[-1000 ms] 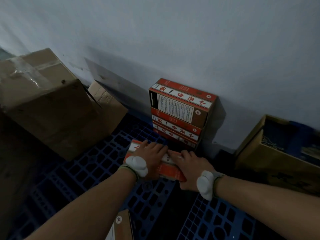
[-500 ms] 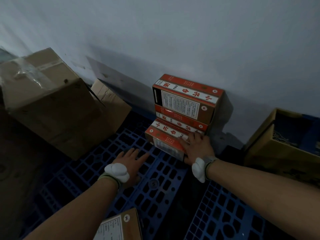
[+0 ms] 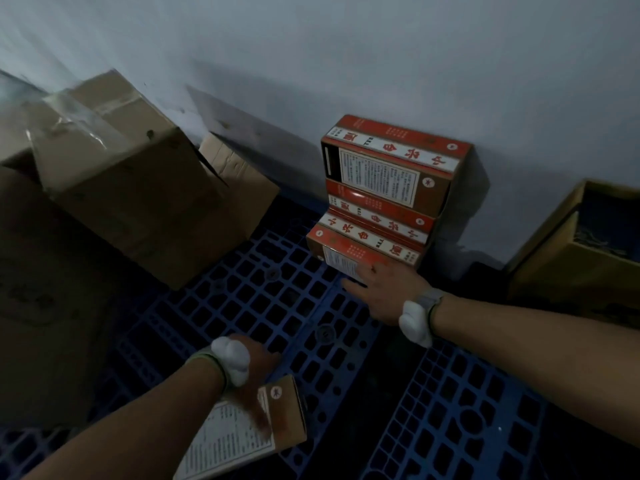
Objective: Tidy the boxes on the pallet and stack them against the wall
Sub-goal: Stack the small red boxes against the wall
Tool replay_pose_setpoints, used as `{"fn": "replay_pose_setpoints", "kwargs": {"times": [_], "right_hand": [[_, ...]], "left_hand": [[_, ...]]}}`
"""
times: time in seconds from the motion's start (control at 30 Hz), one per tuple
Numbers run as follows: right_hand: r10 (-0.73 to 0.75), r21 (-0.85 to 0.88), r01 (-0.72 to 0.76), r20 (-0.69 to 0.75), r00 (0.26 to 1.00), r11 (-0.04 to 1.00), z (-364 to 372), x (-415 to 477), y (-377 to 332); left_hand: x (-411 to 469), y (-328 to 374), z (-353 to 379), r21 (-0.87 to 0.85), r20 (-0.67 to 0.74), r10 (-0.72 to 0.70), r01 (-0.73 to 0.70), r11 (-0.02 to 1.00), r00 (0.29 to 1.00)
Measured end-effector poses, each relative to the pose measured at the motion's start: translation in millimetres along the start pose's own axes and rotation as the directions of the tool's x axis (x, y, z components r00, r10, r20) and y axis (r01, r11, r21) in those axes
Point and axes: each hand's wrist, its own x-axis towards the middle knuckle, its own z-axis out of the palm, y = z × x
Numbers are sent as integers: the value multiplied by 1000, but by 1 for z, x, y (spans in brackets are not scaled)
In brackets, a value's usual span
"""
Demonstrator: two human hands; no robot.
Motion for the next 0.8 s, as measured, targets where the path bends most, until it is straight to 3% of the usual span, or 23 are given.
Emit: {"fn": "replay_pose_setpoints", "kwargs": {"times": [0.17,0.23,0.27,0.37,0.43,0.5,0.6,0.67,0.73,0.8], "right_hand": [[-126,12,125,79,989,992,-13,-12,-7],[-129,19,128,99,987,992,-16,-17,-10],[-125,28,123,99,987,992,-17,-20,-11],[-126,44,122,93,988,992,-16,-23,-13],[-142,31,140,82,986,990,-15,-26,-10],[-149,19,148,66,987,989,-12,-28,-4],[-164,36,167,-69,984,985,-4,-34,8],[-125,167,156,-183,975,974,1,-35,14],[-15,376,110,-247,969,920,2,-36,19],[36,480,105,-275,961,871,-2,-37,25]], "left_hand": [[6,48,-15,126,-103,47,-33,991,994],[14,60,-14,79,-77,46,-40,996,996],[27,62,-7,6,-92,8,-8,1000,996],[47,63,4,71,-181,-73,87,994,981],[42,69,-5,54,-219,-25,37,998,975],[19,70,-34,141,-203,37,-9,990,979],[-6,51,-81,-122,-488,73,-151,981,870],[-14,35,-95,-303,-627,20,-267,915,779],[-19,21,-100,-454,-678,-72,-339,824,732],[-22,14,-98,-593,-689,-176,-408,694,703]]}}
